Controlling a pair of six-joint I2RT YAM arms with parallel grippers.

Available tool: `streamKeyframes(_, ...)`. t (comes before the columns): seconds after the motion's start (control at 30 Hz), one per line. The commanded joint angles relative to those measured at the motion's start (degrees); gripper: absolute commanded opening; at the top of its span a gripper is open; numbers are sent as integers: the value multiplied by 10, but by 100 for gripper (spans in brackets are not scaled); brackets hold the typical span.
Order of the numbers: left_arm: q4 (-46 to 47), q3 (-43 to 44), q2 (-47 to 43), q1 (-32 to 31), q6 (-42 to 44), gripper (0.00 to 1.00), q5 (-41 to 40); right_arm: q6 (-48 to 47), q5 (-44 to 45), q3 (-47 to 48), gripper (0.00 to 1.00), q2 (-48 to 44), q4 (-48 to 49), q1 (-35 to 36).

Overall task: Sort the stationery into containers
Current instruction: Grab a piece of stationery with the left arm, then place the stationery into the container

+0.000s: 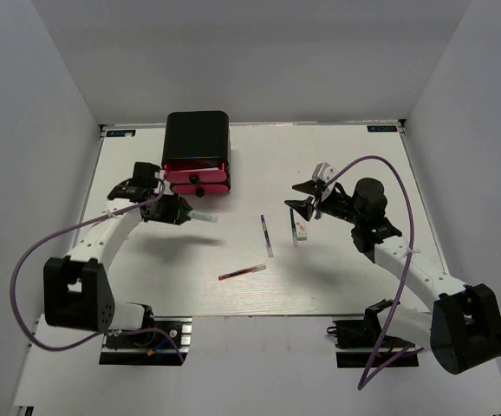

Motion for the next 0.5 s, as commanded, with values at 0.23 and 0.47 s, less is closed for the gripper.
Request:
streamKeyframes(0.23, -6, 124, -70, -2, 24, 0, 15, 7, -16, -1, 53, -8, 20, -1)
streamKeyframes(0.47, 31, 209, -5, 3, 0, 0, 3, -1, -13, -6, 53, -20, 12, -3)
